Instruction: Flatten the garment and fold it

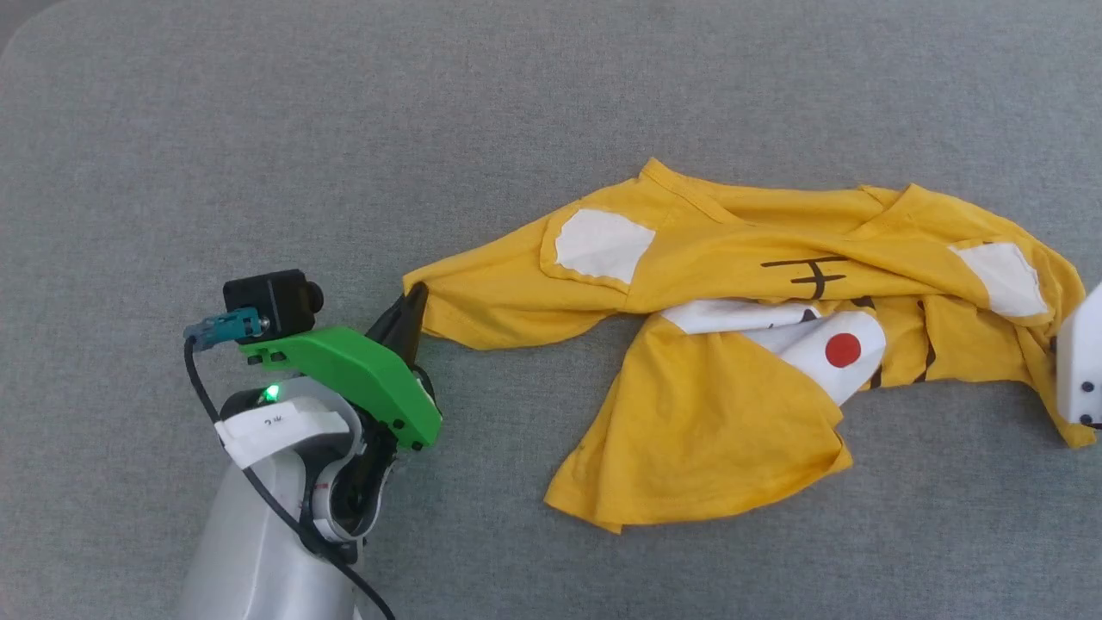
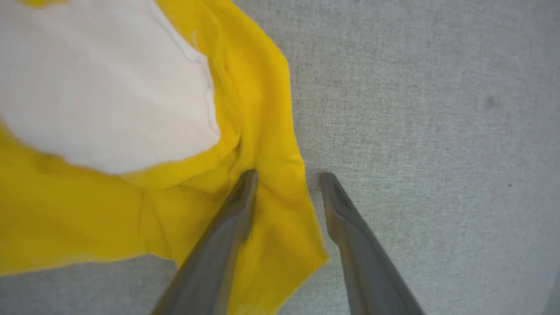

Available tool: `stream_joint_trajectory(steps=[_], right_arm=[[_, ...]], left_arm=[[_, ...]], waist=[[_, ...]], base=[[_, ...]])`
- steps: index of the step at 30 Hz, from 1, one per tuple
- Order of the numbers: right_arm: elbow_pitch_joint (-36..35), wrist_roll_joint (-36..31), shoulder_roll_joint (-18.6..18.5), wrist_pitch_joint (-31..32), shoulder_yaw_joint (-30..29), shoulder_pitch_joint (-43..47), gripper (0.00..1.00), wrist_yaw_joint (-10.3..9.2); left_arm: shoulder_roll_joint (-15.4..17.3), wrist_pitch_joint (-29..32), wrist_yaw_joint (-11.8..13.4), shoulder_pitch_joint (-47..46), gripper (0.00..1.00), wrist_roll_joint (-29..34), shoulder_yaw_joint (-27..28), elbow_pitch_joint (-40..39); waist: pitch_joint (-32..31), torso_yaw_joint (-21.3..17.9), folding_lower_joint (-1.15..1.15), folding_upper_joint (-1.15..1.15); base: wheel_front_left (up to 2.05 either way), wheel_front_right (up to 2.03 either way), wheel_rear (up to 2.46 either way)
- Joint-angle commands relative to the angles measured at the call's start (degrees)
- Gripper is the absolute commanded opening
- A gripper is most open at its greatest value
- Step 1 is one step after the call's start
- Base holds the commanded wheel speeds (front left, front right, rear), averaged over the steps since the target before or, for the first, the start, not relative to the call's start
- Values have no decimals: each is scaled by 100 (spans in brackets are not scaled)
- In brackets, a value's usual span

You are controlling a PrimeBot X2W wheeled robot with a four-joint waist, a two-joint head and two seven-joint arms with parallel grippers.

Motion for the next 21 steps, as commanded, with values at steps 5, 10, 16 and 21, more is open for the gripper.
stream_joint_trajectory(steps=[5, 10, 16, 21], right_arm=[[-116, 423, 145, -455, -99, -161, 0, 2], [-403, 1041, 171, -717, -420, -859, 0, 2], [-477, 1150, 155, -619, -535, -2231, 0, 2], [164, 499, 585, -1133, -534, -4326, 0, 2]], left_arm=[[11, -277, -122, -104, 0, -153, 128, 9], [15, -385, -316, -717, 0, -588, 358, 63], [404, -171, -352, -2356, 0, -512, 506, 555], [973, -424, -194, -4590, 0, 91, 584, 1667]], waist=[[-218, -75, 0, 0], [-433, -144, 0, 0], [-445, -211, 0, 0], [-226, -410, 0, 0]], base=[[0, 0, 0], [0, 0, 0], [0, 0, 0], [0, 0, 0]])
